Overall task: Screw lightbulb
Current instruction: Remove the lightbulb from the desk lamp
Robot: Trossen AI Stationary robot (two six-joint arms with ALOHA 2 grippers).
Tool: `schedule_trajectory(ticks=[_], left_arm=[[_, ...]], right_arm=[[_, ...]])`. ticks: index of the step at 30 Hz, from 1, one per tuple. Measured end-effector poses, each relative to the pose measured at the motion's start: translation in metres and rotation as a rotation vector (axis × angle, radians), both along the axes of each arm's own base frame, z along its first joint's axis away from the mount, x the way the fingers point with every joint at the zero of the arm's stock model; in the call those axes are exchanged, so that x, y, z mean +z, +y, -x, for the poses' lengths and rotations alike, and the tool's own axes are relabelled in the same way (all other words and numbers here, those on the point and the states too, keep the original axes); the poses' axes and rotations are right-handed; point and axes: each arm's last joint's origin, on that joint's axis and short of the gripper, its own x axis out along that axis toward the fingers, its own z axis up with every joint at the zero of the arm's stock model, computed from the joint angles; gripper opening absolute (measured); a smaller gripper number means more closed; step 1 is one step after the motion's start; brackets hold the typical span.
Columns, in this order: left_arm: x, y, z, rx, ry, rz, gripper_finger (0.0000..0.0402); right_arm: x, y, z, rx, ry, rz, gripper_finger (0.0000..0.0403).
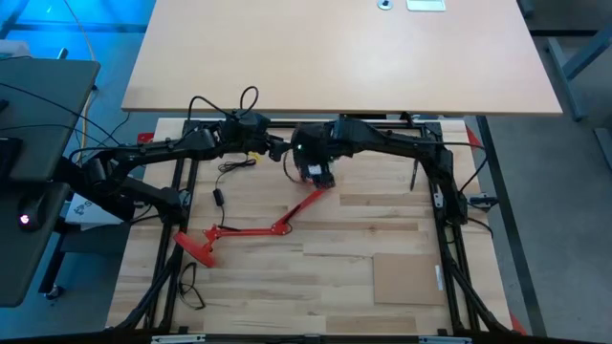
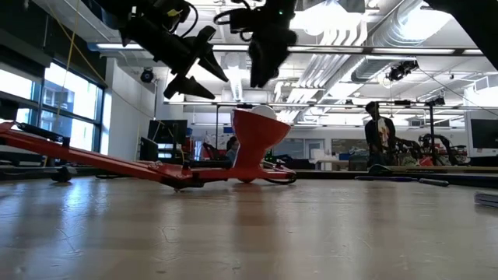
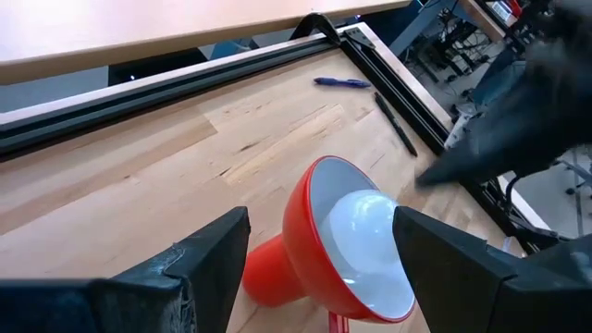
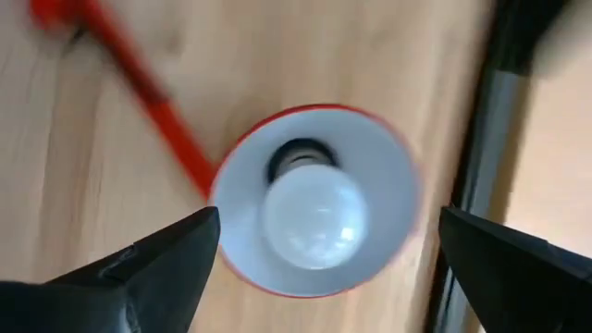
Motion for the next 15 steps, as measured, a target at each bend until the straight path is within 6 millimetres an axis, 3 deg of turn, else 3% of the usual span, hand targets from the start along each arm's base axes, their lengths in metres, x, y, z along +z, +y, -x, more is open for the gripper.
schedule_trajectory(ticks=[10,15], left_arm=[[0.0,0.0,0.0,-0.006,0.0,0.002,0.0261],[0.0,0.0,0.0,-0.01,0.002,-0.005,0.0261]], right_arm=[[0.025,-0.015,0.002,-0.707,-0.287,-0.237,0.0397],[0.027,-0.015,-0.001,-0.906,-0.366,-0.346,0.0397]])
